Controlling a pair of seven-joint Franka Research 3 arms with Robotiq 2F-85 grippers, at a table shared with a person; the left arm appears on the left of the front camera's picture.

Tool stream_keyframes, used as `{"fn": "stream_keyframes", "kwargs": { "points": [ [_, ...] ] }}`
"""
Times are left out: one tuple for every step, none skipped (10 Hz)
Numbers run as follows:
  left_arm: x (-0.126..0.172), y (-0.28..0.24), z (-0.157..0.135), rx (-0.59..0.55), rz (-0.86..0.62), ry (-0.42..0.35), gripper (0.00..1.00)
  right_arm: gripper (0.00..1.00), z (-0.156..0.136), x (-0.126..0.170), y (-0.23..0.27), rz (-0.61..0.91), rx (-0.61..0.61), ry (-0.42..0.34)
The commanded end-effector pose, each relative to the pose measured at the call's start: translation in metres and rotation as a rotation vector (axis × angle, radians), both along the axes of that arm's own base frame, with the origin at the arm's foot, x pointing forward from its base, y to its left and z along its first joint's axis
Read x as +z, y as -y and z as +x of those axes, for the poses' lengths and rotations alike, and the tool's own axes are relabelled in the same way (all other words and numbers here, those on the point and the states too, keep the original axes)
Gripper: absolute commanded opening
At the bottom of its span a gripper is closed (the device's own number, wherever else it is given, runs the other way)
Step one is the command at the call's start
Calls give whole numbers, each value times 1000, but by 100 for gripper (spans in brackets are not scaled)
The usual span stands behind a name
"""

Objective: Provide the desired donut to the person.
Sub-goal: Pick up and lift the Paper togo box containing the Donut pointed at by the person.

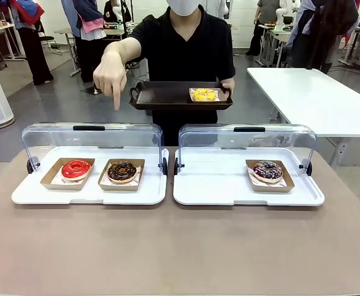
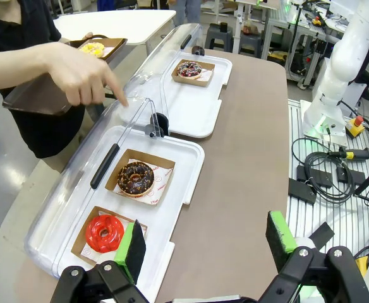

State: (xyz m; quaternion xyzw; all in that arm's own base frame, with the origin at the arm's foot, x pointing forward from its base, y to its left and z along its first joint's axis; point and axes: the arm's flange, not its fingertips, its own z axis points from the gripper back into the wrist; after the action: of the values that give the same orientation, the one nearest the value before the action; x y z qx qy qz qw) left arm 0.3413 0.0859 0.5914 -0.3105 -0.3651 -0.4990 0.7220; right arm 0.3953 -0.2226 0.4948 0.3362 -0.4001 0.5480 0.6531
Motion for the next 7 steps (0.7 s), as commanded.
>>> {"fn": "stream_keyframes", "kwargs": {
  "points": [
    [2,0,0,-7,-3,-5,100,100,1,1,1,11,7,0],
    [2,0,0,-7,-3,-5,100,100,1,1,1,11,7,0],
    [2,0,0,-7,-3,-5,100,100,1,1,1,11,7,0],
    [2,0,0,-7,-3,-5,100,100,1,1,1,11,7,0],
    [2,0,0,-7,-3,-5,100,100,1,1,1,11,7,0],
    [2,0,0,-7,-3,-5,100,100,1,1,1,11,7,0],
    [2,0,0,-7,-3,-5,100,100,1,1,1,11,7,0]
  ]
}}
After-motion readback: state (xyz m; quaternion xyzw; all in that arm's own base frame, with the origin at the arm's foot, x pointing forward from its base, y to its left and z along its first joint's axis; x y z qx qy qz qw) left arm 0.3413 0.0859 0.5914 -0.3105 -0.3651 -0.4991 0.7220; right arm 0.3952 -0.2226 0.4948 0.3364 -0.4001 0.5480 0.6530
